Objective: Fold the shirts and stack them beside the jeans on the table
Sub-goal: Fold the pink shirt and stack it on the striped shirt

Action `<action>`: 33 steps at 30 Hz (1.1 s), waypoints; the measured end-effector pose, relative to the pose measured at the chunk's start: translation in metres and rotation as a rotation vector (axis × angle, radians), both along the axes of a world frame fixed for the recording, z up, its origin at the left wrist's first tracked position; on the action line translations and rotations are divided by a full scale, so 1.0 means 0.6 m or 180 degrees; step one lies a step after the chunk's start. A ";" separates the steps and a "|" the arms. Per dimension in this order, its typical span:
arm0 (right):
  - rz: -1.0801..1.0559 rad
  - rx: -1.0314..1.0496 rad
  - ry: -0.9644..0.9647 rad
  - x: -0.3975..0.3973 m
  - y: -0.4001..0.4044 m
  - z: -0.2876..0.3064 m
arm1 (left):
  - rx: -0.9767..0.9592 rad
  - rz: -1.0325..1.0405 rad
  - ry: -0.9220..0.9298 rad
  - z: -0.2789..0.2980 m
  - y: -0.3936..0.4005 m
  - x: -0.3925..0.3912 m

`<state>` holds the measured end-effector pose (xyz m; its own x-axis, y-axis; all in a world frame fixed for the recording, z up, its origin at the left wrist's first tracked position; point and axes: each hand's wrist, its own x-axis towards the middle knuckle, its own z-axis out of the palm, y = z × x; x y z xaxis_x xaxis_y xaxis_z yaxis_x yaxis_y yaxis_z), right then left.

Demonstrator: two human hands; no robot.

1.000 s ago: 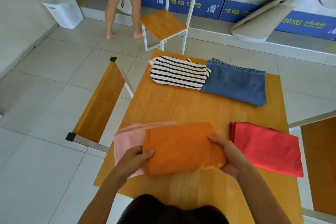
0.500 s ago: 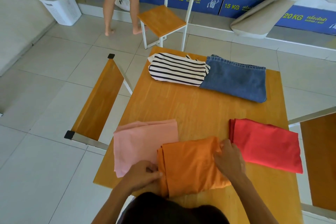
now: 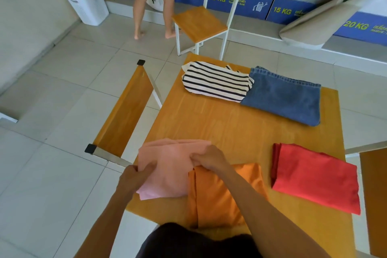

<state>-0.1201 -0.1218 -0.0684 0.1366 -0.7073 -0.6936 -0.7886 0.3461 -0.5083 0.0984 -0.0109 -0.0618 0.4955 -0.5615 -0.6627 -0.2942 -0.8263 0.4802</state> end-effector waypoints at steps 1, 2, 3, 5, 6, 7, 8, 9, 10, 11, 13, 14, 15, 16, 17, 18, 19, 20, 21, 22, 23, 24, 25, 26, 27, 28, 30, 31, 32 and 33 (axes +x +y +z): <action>-0.0083 0.0060 -0.0085 0.001 -0.004 0.001 | -0.0016 0.0128 0.0169 0.007 -0.006 0.000; -0.0152 0.0116 -0.0179 0.001 -0.007 0.002 | -0.0075 0.0166 0.0326 0.010 -0.014 0.004; -0.0247 0.0202 -0.0302 0.000 -0.013 0.005 | -0.0148 0.0125 0.0453 0.017 -0.022 0.008; -0.0615 0.0364 -0.0676 -0.005 -0.025 0.005 | -0.0410 -0.0005 0.0636 0.034 -0.044 0.019; -0.0824 0.0398 -0.0899 -0.006 -0.031 0.007 | -0.0553 -0.0041 0.0722 0.041 -0.057 0.026; -0.1000 0.0416 -0.1106 -0.005 -0.038 0.009 | -0.0663 -0.0082 0.0776 0.052 -0.072 0.032; -0.1135 0.0390 -0.1253 -0.005 -0.045 0.014 | -0.0781 -0.0146 0.0833 0.064 -0.090 0.035; -0.1240 0.0345 -0.1362 -0.004 -0.054 0.022 | -0.0883 -0.0230 0.0884 0.072 -0.110 0.039; -0.1338 0.0289 -0.1438 -0.003 -0.064 0.028 | -0.0979 -0.0332 0.0915 0.081 -0.133 0.038; -0.1440 0.0230 -0.1493 -0.002 -0.078 0.029 | -0.1042 -0.0435 0.0891 0.090 -0.158 0.036; -0.1656 0.0136 -0.1591 -0.006 -0.108 0.041 | -0.1180 -0.0611 0.0737 0.102 -0.209 0.026; -0.1770 0.0097 -0.1641 -0.011 -0.124 0.045 | -0.1214 -0.0647 0.0683 0.107 -0.237 0.021; -0.1862 0.0036 -0.1693 -0.018 -0.143 0.048 | -0.1251 -0.0676 0.0673 0.115 -0.266 0.015; -0.1932 -0.0050 -0.1767 -0.026 -0.163 0.055 | -0.1289 -0.0686 0.0677 0.115 -0.298 0.013; -0.1953 -0.0163 -0.1811 -0.034 -0.184 0.064 | -0.1310 -0.0679 0.0687 0.116 -0.330 0.010; -0.1994 -0.0281 -0.1803 -0.043 -0.206 0.073 | -0.1317 -0.0709 0.0618 0.117 -0.366 0.008; -0.2063 -0.0395 -0.1751 -0.052 -0.230 0.082 | -0.1320 -0.0798 0.0498 0.118 -0.400 0.005; -0.2116 -0.0491 -0.1655 -0.062 -0.255 0.089 | -0.1347 -0.0910 0.0420 0.120 -0.435 0.001; -0.2157 -0.0601 -0.1573 -0.071 -0.280 0.097 | -0.1416 -0.1031 0.0398 0.122 -0.469 -0.003; -0.2175 -0.0739 -0.1516 -0.079 -0.304 0.107 | -0.1504 -0.1137 0.0463 0.124 -0.502 -0.008; -0.2194 -0.0865 -0.1465 -0.085 -0.329 0.115 | -0.1601 -0.1205 0.0564 0.129 -0.533 -0.015; -0.2232 -0.0979 -0.1396 -0.091 -0.353 0.121 | -0.1670 -0.1217 0.0662 0.130 -0.562 -0.021; -0.2290 -0.1061 -0.1353 -0.096 -0.376 0.125 | -0.1701 -0.1194 0.0715 0.128 -0.589 -0.027; -0.2349 -0.1123 -0.1311 -0.101 -0.398 0.121 | -0.1689 -0.1157 0.0731 0.119 -0.612 -0.034; -0.2390 -0.1175 -0.1252 -0.104 -0.416 0.115 | -0.1642 -0.1147 0.0710 0.107 -0.631 -0.040; -0.2367 -0.1229 -0.1110 -0.107 -0.431 0.104 | -0.1539 -0.1169 0.0631 0.089 -0.646 -0.046; -0.2187 -0.1218 -0.0629 -0.111 -0.442 0.066 | -0.1204 -0.1276 0.0311 0.046 -0.659 -0.055; -0.2061 -0.1137 -0.0356 -0.110 -0.441 0.045 | -0.1043 -0.1298 0.0206 0.024 -0.659 -0.059; -0.1940 -0.1051 -0.0103 -0.108 -0.436 0.024 | -0.0936 -0.1280 0.0154 0.004 -0.658 -0.061; -0.1867 -0.1024 0.0056 -0.106 -0.431 0.005 | -0.0889 -0.1251 0.0122 -0.009 -0.658 -0.061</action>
